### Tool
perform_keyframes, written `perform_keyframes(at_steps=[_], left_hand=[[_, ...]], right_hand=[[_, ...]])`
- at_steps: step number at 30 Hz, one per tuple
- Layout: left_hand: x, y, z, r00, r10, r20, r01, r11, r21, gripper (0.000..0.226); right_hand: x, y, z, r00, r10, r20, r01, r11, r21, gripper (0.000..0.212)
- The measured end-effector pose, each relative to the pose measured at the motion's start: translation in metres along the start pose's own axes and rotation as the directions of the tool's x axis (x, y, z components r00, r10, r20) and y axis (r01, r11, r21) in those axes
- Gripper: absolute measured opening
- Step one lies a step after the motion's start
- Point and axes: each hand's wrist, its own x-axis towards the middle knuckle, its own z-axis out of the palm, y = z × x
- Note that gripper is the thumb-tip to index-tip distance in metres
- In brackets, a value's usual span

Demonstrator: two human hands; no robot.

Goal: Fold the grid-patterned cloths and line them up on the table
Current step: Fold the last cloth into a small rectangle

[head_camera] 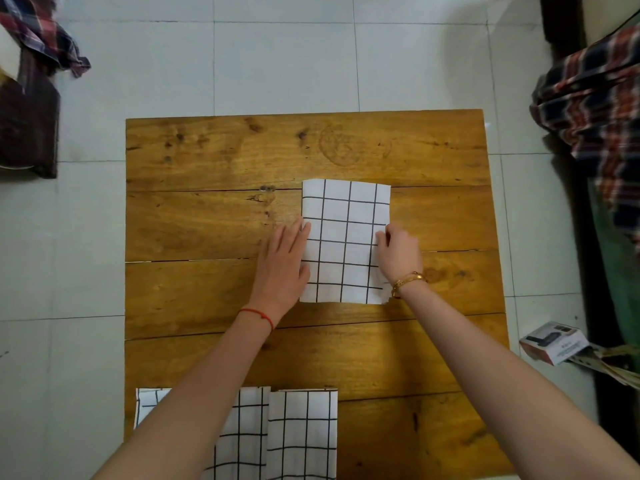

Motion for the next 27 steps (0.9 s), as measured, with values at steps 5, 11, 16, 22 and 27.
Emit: perform_keyframes(at_steps=[5, 11, 16, 22, 27], left_hand=[[0.002, 0.0, 0.009, 0.994, 0.022, 0.112, -0.037, 0.99, 0.134, 0.077], [0.003, 0.001, 0.017, 0.99, 0.025, 0.137, -0.05, 0.982, 0.181, 0.084], [0.006, 0.0, 0.01, 0.996, 0.051, 0.076, -0.064, 0.982, 0.176, 0.078], [0.04, -0.006, -0.005, 0.998, 0.065, -0.013, -0.061, 0.977, 0.202, 0.074], [0.067, -0.006, -0.012, 0.998, 0.05, 0.032, -0.057, 0.964, 0.261, 0.083]], right_hand=[[0.004, 0.006, 0.001, 0.996, -0.08, -0.05, 0.068, 0.976, -0.208, 0.026], [0.009, 0.015, 0.002, 0.991, -0.125, -0.039, 0.113, 0.967, -0.228, 0.019], [0.005, 0.008, -0.002, 0.919, -0.287, -0.269, 0.215, 0.939, -0.269, 0.026], [0.015, -0.03, 0.007, 0.838, -0.545, -0.018, 0.505, 0.788, -0.351, 0.052], [0.021, -0.056, 0.025, 0.8, -0.546, 0.249, 0.597, 0.689, -0.411, 0.06]])
